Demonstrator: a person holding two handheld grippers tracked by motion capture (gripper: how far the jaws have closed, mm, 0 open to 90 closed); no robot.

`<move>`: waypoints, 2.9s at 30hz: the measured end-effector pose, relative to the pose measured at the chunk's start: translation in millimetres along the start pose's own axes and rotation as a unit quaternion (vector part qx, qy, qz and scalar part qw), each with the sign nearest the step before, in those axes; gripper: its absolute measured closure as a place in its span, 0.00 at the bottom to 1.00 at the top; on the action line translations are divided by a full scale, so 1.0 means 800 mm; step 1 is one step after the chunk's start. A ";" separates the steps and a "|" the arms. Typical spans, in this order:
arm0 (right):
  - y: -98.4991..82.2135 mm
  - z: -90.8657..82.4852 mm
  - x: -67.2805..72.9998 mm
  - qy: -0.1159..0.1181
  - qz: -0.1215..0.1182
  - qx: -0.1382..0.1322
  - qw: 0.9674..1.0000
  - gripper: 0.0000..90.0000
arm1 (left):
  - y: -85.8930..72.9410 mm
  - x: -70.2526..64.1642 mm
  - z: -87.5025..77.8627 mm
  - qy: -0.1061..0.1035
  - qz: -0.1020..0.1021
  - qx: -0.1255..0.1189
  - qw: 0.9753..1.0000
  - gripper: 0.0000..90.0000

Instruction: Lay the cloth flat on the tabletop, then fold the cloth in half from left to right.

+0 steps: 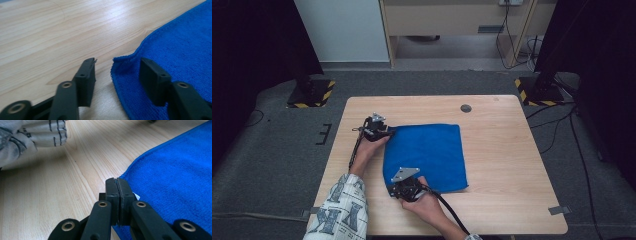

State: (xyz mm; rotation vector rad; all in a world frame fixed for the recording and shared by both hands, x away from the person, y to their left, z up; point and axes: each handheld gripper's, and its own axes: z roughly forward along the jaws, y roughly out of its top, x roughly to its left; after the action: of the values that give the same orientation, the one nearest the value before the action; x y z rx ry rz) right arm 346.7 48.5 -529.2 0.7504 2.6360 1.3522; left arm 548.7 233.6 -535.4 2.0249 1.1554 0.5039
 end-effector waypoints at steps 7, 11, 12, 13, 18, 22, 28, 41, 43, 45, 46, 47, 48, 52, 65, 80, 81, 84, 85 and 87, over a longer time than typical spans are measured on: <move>-0.003 0.001 0.003 0.006 -0.002 0.004 1.000 0.99 | 0.003 -0.009 0.000 -0.017 0.025 0.006 1.000 0.81; -0.003 -0.001 0.004 0.001 -0.005 0.001 1.000 0.99 | 0.006 -0.010 -0.005 -0.020 0.015 0.000 1.000 0.93; -0.003 -0.001 0.005 0.000 -0.004 0.000 1.000 0.99 | 0.008 -0.011 -0.007 -0.018 0.010 -0.004 1.000 0.94; -0.004 -0.003 0.005 0.000 -0.002 -0.002 1.000 0.99 | 0.010 -0.012 -0.009 -0.017 0.010 -0.004 1.000 0.94; -0.004 -0.010 0.012 -0.001 -0.003 -0.014 1.000 0.99 | 0.022 -0.020 -0.024 -0.001 0.008 -0.015 1.000 0.94; -0.002 -0.020 0.022 0.001 -0.006 -0.027 1.000 0.99 | 0.031 -0.027 -0.034 -0.007 0.012 -0.009 1.000 0.94; 0.004 -0.029 0.029 -0.008 -0.010 -0.037 0.999 0.99 | 0.042 -0.031 -0.043 -0.008 0.015 -0.009 1.000 0.94; 0.033 -0.038 0.032 -0.011 -0.003 -0.064 0.998 1.00 | 0.046 -0.019 -0.045 -0.009 0.003 -0.009 1.000 0.94; 0.037 -0.036 0.034 -0.011 -0.004 -0.065 0.998 1.00 | 0.046 -0.017 -0.046 -0.011 0.000 -0.013 1.000 0.94; 0.042 -0.034 0.036 -0.010 -0.005 -0.067 0.998 1.00 | 0.046 -0.015 -0.047 -0.011 0.000 -0.013 1.000 0.94; 0.044 -0.033 0.037 -0.011 -0.006 -0.068 0.998 1.00 | 0.046 -0.014 -0.048 -0.011 -0.003 -0.016 1.000 0.94; 0.046 -0.032 0.038 -0.011 -0.006 -0.069 0.998 1.00 | 0.046 -0.013 -0.049 -0.011 -0.003 -0.017 1.000 0.94; 0.047 -0.032 0.038 -0.011 -0.005 -0.070 0.998 1.00 | 0.046 -0.012 -0.050 -0.011 -0.003 -0.018 1.000 0.94; 0.052 -0.033 0.038 -0.014 -0.003 -0.074 0.997 1.00 | 0.047 -0.009 -0.055 -0.015 -0.022 -0.026 0.999 0.94; 0.055 -0.041 0.039 -0.014 -0.001 -0.087 0.996 1.00 | 0.067 -0.015 -0.067 -0.021 0.004 -0.020 1.000 0.94; 0.066 -0.034 0.049 -0.008 -0.004 -0.092 0.996 1.00 | 0.063 -0.002 -0.072 -0.020 -0.006 -0.019 1.000 0.94; 0.068 -0.033 0.051 -0.006 -0.006 -0.092 0.996 1.00 | 0.063 -0.001 -0.074 -0.018 -0.006 -0.020 1.000 0.94; 0.074 -0.032 0.054 -0.006 -0.010 -0.096 0.995 1.00 | 0.063 0.001 -0.079 -0.013 -0.004 -0.020 1.000 0.94; 0.075 -0.032 0.054 -0.007 -0.010 -0.097 0.995 1.00 | 0.063 0.002 -0.080 -0.012 -0.005 -0.019 1.000 0.94; 0.074 -0.033 0.051 -0.005 -0.002 -0.098 0.995 1.00 | 0.064 0.002 -0.080 -0.012 -0.004 -0.014 1.000 0.94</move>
State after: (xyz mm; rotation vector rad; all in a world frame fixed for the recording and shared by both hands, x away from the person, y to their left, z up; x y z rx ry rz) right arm 326.0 76.2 -461.2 0.7229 2.4476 1.5731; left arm 537.4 244.2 -455.4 1.9971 1.1352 0.4889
